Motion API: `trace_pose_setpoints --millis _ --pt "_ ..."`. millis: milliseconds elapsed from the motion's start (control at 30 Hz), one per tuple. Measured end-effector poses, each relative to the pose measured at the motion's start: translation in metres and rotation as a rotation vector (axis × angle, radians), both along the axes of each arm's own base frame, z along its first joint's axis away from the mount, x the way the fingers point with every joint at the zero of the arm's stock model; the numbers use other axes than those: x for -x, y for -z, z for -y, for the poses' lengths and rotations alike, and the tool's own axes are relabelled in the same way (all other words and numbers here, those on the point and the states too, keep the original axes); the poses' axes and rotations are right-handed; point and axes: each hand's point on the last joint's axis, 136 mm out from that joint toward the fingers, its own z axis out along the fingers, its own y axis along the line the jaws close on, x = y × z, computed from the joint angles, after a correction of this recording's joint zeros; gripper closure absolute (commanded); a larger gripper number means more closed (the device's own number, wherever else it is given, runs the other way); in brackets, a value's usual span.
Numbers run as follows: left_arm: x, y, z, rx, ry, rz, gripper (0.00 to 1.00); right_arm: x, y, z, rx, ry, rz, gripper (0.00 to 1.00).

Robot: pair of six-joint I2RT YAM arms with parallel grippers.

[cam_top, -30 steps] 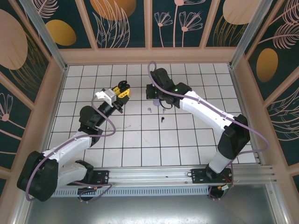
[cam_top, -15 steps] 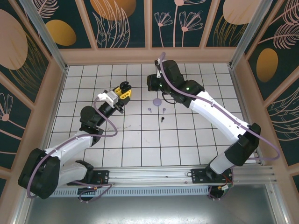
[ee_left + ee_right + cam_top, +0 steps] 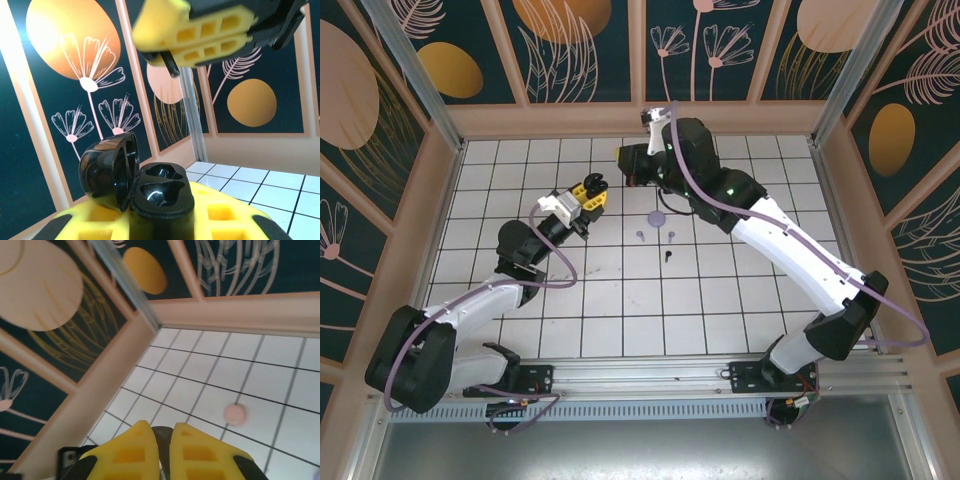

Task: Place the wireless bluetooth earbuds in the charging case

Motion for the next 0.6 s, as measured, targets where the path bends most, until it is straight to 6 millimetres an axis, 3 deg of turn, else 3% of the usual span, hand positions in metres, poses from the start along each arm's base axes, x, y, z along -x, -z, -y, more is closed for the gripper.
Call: trace_pose_setpoints --millis 167,400,600 --pt "0.002 -0.004 0.002 0.008 0.023 0.009 1.00 0.023 -0.012 -0.022 -0.017 -0.079 0.049 0.95" --pt "0.004 -0.012 0.002 0.033 0.036 0.016 1.00 0.033 -0.018 -0.033 -0.024 -0.118 0.101 0.95" --pt "0.006 -0.013 0.003 0.036 0.045 0.014 1.00 0.044 0.006 -0.041 0.009 -0.161 0.141 0.95"
